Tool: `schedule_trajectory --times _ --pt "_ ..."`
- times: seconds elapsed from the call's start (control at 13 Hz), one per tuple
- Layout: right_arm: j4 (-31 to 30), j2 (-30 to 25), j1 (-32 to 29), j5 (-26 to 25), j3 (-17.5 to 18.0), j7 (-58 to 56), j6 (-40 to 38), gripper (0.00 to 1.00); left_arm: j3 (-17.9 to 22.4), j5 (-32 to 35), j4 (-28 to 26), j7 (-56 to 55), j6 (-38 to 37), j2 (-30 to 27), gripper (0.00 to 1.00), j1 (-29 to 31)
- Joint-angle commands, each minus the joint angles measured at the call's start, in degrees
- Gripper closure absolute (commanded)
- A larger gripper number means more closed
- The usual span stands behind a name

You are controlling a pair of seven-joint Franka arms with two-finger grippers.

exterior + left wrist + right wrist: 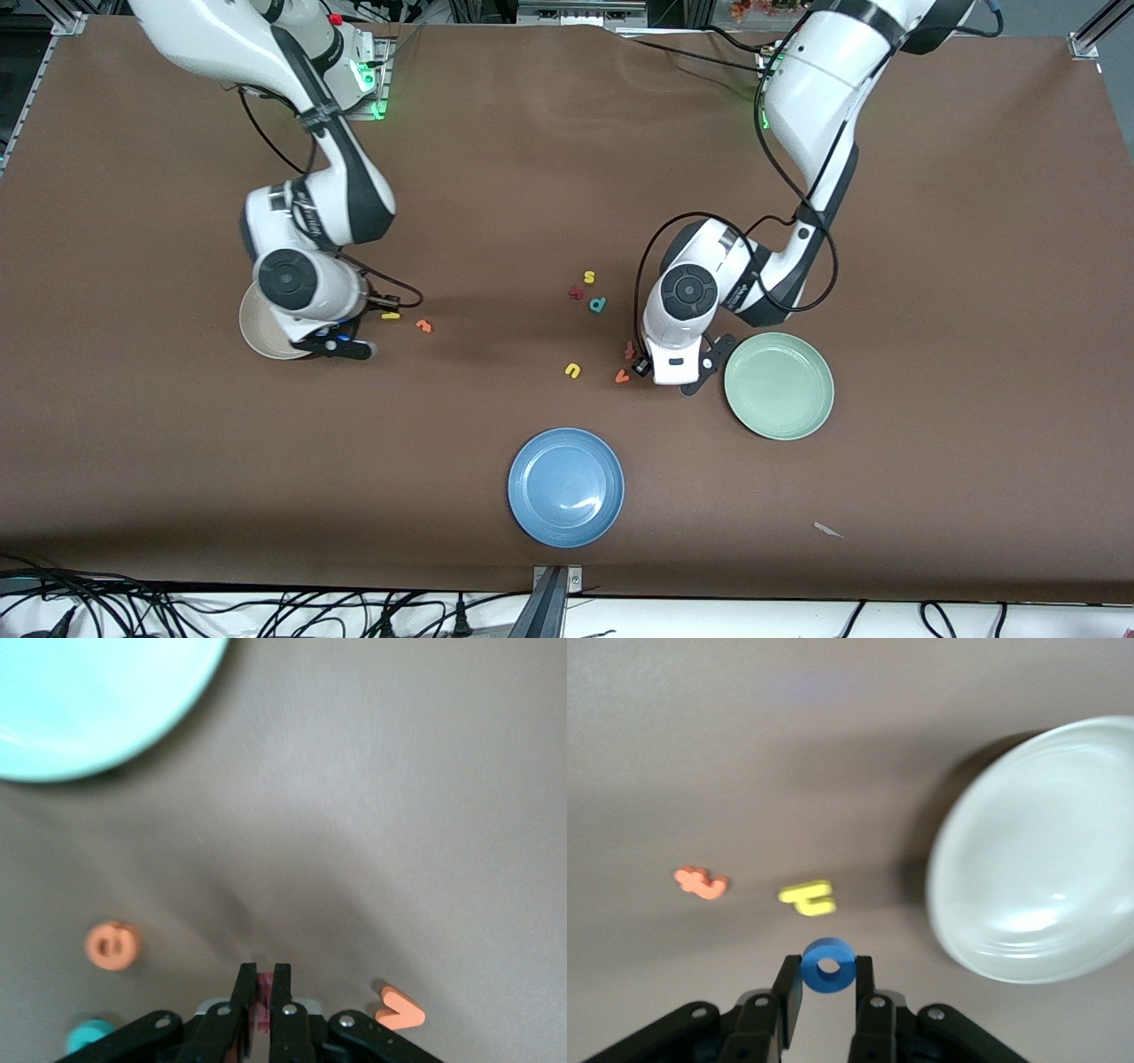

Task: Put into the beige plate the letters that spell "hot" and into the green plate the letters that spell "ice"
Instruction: 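Drop the ring in the white plate while the left gripper drops its letter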

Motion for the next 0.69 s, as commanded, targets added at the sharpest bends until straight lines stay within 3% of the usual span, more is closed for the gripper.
schedule_trajectory --times 0.0,0.23,0.38,0.62 --pt "1.7 -0.1 -0.2 0.5 -6.9 -12.2 -4.1 0.74 0.0 1.7 -0.9 6.5 -5.8 -4.9 1.00 2.6" --pt "-0.6 0.9 -0.5 0.6 -14.1 -24.0 -3.4 0.74 0.2 1.7 -0.9 16.9 -8.0 -6.7 1.00 6.5" --pt "-3.0 2.6 -3.2 0.6 -14.6 -28.6 -0.7 0.74 0.4 2.8 -0.8 24.4 -7.8 -6.2 1.00 9.2" --pt "-5.8 4.9 -6.3 0.9 -14.5 -34.2 4.1 0.74 0.5 9.8 0.0 32.1 -7.1 -4.2 1.00 12.3"
